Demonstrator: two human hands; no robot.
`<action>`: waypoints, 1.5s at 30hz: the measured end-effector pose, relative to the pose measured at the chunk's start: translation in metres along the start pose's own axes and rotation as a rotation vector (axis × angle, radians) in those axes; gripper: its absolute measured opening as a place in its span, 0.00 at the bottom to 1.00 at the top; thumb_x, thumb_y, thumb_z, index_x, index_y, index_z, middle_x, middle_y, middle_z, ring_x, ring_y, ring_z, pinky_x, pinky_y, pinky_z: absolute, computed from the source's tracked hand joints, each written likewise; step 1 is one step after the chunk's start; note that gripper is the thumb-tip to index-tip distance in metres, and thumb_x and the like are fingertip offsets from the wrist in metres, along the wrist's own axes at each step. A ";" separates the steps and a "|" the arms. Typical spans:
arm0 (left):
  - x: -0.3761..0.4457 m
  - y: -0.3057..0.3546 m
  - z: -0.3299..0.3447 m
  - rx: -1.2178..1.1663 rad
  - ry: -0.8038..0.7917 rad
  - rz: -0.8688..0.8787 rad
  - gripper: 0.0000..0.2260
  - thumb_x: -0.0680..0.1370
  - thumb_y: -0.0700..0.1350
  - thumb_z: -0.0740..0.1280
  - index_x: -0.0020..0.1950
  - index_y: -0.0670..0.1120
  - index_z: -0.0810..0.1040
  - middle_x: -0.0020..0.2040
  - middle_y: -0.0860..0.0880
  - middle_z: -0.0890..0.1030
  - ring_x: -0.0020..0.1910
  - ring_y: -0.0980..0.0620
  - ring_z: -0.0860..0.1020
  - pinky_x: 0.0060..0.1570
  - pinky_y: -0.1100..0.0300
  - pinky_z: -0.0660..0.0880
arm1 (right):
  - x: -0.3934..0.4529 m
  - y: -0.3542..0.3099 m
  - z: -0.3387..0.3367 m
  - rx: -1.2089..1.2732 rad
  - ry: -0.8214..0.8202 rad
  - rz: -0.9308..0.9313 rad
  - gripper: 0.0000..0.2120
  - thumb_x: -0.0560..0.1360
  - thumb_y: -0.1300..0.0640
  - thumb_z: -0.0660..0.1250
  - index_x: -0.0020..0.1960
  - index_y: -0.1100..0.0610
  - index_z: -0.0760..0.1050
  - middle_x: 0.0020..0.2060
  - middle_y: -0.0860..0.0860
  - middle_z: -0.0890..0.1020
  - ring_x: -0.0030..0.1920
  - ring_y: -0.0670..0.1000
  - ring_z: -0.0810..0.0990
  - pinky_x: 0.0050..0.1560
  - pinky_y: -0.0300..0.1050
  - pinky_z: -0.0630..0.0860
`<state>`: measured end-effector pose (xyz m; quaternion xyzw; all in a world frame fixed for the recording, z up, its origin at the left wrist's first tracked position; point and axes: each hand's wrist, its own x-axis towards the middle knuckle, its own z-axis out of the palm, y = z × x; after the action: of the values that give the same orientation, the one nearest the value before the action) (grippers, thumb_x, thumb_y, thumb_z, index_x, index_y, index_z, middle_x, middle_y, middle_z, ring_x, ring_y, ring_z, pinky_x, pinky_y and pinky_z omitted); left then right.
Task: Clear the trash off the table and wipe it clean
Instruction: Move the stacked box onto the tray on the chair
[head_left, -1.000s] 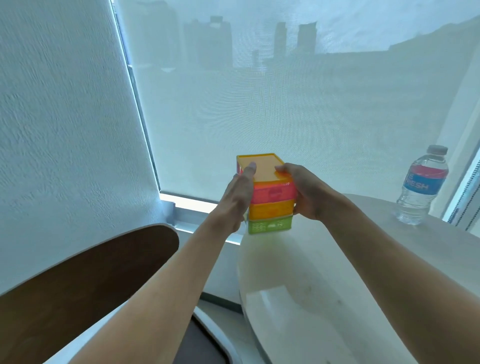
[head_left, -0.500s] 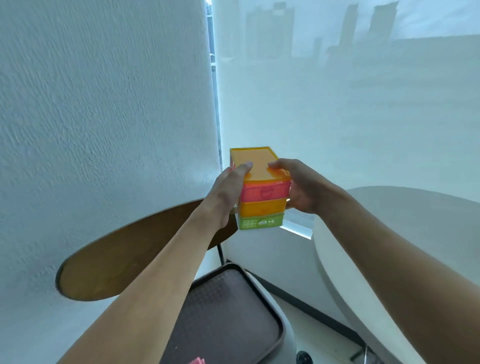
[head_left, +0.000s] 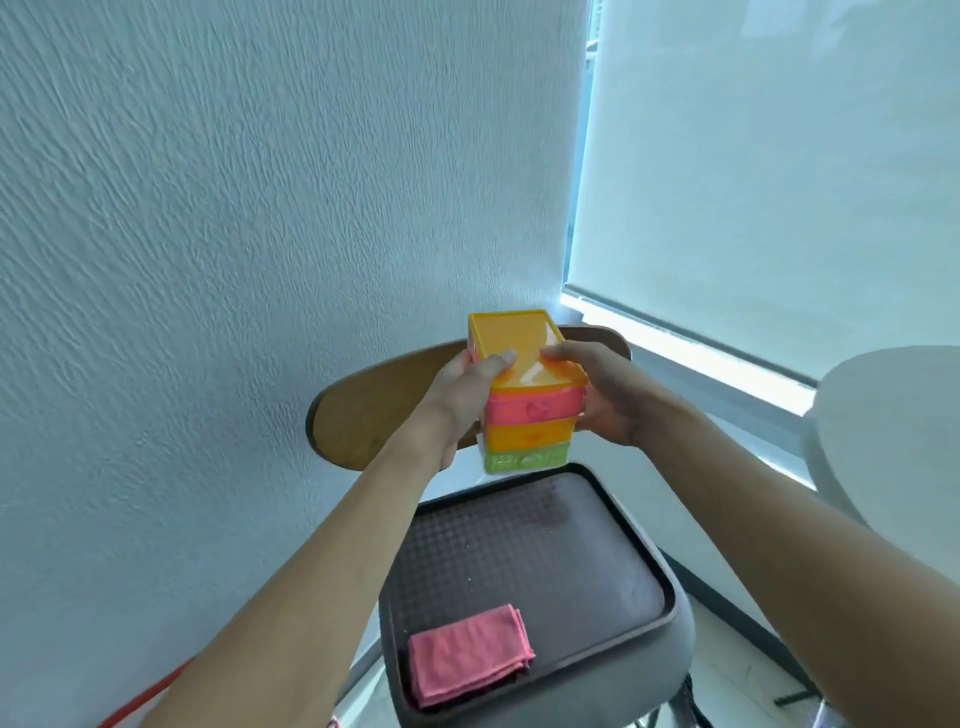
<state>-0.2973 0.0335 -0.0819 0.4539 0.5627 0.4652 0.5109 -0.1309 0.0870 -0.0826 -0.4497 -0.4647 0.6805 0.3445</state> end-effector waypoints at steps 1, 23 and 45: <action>-0.001 -0.009 -0.008 0.003 0.004 -0.016 0.17 0.78 0.57 0.66 0.65 0.53 0.75 0.58 0.49 0.83 0.56 0.47 0.81 0.62 0.45 0.75 | 0.002 0.009 0.007 0.007 0.000 0.006 0.19 0.76 0.53 0.68 0.65 0.57 0.74 0.58 0.58 0.83 0.56 0.60 0.83 0.51 0.55 0.81; -0.002 -0.200 -0.076 -0.122 0.184 -0.301 0.21 0.73 0.48 0.67 0.66 0.55 0.72 0.61 0.47 0.80 0.57 0.46 0.80 0.59 0.45 0.78 | 0.081 0.203 0.071 0.014 -0.081 0.221 0.17 0.78 0.58 0.66 0.67 0.54 0.73 0.59 0.57 0.82 0.59 0.61 0.81 0.61 0.61 0.77; 0.020 -0.265 -0.104 -0.221 0.216 -0.351 0.23 0.75 0.46 0.68 0.69 0.56 0.70 0.59 0.52 0.80 0.57 0.49 0.80 0.57 0.50 0.78 | 0.126 0.267 0.088 0.061 -0.063 0.295 0.26 0.77 0.61 0.67 0.74 0.55 0.67 0.63 0.57 0.79 0.59 0.60 0.80 0.58 0.57 0.79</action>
<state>-0.4120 0.0058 -0.3414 0.2381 0.6301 0.4738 0.5672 -0.2717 0.0820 -0.3562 -0.4807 -0.3835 0.7513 0.2396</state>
